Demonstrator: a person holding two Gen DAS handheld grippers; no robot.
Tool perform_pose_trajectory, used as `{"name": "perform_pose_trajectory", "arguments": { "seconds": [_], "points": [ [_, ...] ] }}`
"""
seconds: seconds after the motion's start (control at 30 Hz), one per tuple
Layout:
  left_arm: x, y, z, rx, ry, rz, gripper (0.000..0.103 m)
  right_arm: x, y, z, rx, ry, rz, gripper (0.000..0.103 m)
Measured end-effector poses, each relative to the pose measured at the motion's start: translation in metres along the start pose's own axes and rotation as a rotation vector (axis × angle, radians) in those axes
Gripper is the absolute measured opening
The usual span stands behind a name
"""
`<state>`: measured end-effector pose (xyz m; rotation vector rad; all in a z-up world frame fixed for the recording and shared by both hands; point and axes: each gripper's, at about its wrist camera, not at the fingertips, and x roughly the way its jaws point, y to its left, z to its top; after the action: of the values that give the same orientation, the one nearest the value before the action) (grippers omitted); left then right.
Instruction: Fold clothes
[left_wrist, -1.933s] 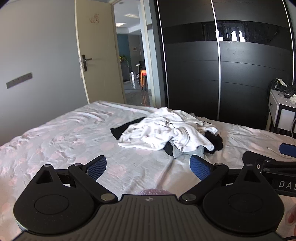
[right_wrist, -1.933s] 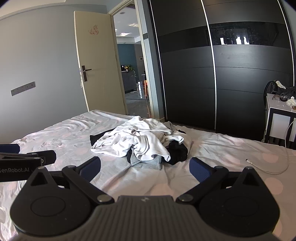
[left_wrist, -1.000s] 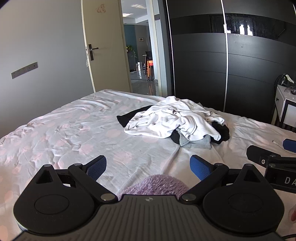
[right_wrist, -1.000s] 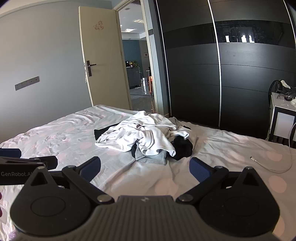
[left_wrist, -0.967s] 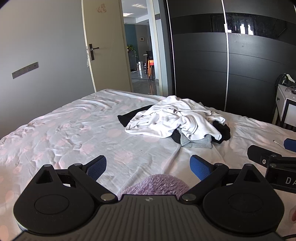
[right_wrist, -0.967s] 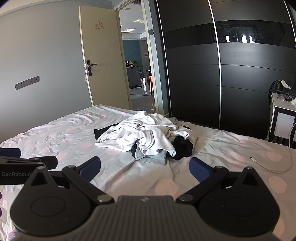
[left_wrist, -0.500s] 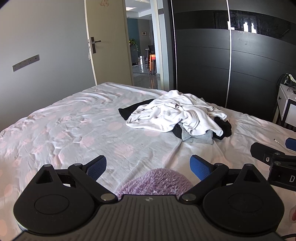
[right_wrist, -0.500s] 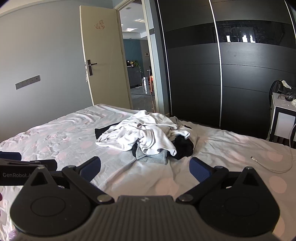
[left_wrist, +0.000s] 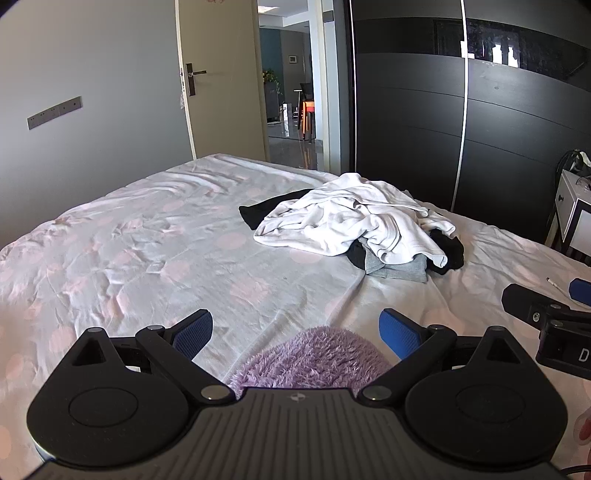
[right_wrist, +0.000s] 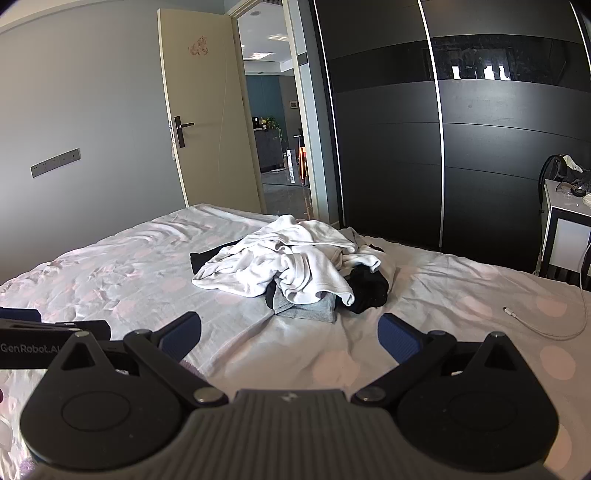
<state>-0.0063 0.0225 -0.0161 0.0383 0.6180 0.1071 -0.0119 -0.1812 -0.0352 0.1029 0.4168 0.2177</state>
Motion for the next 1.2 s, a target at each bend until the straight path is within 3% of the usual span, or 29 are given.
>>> {"name": "perform_pose_trajectory", "arguments": {
  "seconds": [0.47, 0.7, 0.83, 0.93, 1.03, 1.2],
  "points": [
    [-0.002, 0.009, -0.001, -0.026, 0.010, 0.014, 0.099, -0.001, 0.002, 0.004, 0.001, -0.010, 0.021, 0.102],
    [-0.010, 0.038, 0.005, -0.050, 0.002, 0.049, 0.099, 0.007, 0.010, 0.038, 0.059, -0.031, 0.124, 0.103],
    [-0.014, 0.075, 0.007, -0.093, 0.030, 0.111, 0.099, 0.032, 0.032, 0.075, 0.018, -0.075, 0.154, 0.102],
    [-0.015, 0.106, 0.006, -0.134, 0.040, 0.160, 0.098, 0.068, 0.053, 0.097, 0.031, -0.037, 0.222, 0.103],
    [-0.006, 0.138, 0.002, -0.181, 0.058, 0.186, 0.099, 0.104, 0.077, 0.100, 0.042, -0.057, 0.221, 0.103],
    [0.014, 0.190, -0.010, -0.239, 0.101, 0.267, 0.098, 0.167, 0.116, 0.095, -0.094, -0.074, 0.192, 0.103]
  ]
}}
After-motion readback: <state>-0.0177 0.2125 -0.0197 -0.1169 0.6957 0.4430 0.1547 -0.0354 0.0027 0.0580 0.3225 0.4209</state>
